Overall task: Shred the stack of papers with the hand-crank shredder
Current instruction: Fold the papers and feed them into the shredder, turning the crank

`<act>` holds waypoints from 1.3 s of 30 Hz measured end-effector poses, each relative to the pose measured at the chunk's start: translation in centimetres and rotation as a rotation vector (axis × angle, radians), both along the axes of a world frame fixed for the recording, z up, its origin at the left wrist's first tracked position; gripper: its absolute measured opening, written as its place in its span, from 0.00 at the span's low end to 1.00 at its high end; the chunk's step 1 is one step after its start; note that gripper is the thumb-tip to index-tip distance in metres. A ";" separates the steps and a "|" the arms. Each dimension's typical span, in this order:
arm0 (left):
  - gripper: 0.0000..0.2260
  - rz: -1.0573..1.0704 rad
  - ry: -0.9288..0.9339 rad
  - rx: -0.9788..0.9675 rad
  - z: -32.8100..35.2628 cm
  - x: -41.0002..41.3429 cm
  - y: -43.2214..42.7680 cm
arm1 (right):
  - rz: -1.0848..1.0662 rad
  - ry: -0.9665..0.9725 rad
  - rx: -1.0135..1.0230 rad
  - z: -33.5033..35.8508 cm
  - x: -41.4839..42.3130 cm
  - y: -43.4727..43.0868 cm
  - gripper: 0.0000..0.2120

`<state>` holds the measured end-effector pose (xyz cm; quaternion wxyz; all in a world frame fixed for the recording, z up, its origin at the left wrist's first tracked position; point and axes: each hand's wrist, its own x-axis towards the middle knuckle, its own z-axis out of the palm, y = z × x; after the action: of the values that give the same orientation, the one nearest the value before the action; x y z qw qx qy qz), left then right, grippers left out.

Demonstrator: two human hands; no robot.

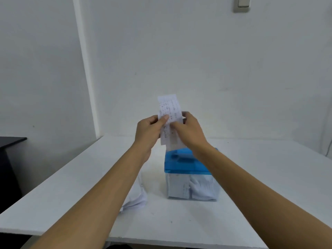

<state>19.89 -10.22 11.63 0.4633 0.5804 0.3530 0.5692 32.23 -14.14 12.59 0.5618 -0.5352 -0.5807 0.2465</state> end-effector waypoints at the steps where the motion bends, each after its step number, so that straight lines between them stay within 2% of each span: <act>1: 0.09 -0.003 0.009 -0.001 0.3 0.6 0.2 | 0.002 -0.047 -0.043 0.1 1.1 -0.1 0.15; 3: 0.08 -0.024 0.030 -0.001 0.7 1.5 0.8 | 0.032 -0.130 -0.108 -0.1 3.0 -0.6 0.11; 6: 0.08 -0.079 0.108 0.008 0.8 2.2 1.1 | 0.030 -0.178 -0.139 -0.6 4.6 -1.2 0.13; 8: 0.04 -0.102 0.171 -0.014 0.2 2.7 0.9 | 0.000 -0.152 -0.129 -1.0 5.4 -1.2 0.13; 12: 0.10 -0.039 0.320 -0.042 -0.8 2.7 0.8 | -0.028 -0.112 -0.118 -1.6 6.0 -0.9 0.12; 19: 0.10 -0.035 0.267 -0.028 -0.9 2.7 1.0 | -0.022 -0.076 -0.114 -1.6 6.5 -0.4 0.09; 23: 0.12 -0.045 0.250 -0.028 -1.1 3.6 0.6 | -0.029 0.072 -0.074 -2.1 6.4 -0.2 0.06; 29: 0.15 -0.110 0.308 0.005 -2.5 4.8 -0.4 | -0.045 0.450 -0.079 -2.2 5.4 0.5 0.08; 32: 0.18 -0.158 0.338 0.023 -2.6 4.9 -0.6 | -0.114 0.426 -0.053 -2.3 4.9 0.6 0.10; 35: 0.16 -0.199 0.366 0.026 -2.4 4.8 -0.6 | -0.148 0.407 -0.024 -2.3 4.6 0.6 0.13; 39: 0.13 -0.197 0.302 0.000 -1.7 4.5 -0.6 | -0.186 0.235 0.005 -2.5 4.2 0.1 0.14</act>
<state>24.39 -10.84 9.97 0.4585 0.6910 0.3599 0.4275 36.41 -14.00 10.06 0.6476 -0.5528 -0.4596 0.2528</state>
